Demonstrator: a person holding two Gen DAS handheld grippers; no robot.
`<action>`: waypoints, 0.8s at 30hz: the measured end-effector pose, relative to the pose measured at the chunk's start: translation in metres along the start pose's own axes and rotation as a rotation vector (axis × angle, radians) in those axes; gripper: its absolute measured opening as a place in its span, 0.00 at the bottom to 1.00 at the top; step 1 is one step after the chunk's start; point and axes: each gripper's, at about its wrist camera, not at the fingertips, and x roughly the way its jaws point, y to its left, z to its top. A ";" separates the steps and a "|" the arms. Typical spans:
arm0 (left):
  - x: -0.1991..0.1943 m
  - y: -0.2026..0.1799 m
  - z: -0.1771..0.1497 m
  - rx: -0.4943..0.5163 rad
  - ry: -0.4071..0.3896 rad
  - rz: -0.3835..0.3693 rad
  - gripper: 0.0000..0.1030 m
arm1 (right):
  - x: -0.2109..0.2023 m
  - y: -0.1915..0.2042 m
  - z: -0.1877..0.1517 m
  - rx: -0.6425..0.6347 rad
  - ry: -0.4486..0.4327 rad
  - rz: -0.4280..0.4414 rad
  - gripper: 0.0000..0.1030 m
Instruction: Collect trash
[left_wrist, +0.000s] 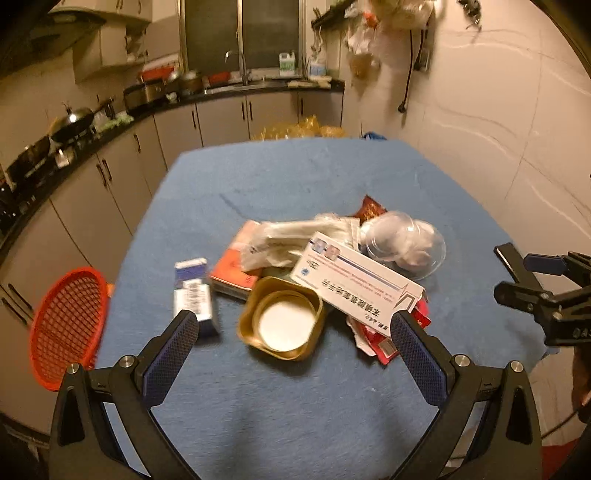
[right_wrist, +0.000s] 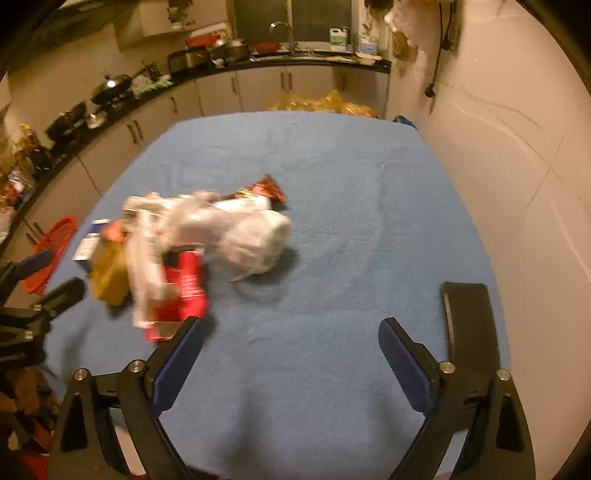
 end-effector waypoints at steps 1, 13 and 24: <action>-0.007 0.003 0.000 0.004 -0.024 0.007 1.00 | -0.009 0.003 -0.002 -0.009 -0.010 0.017 0.92; -0.028 0.032 -0.015 -0.010 -0.036 0.036 1.00 | -0.037 0.073 -0.007 -0.185 -0.103 0.080 0.86; -0.035 0.044 -0.019 -0.030 -0.035 0.056 1.00 | -0.039 0.094 -0.004 -0.207 -0.104 0.150 0.81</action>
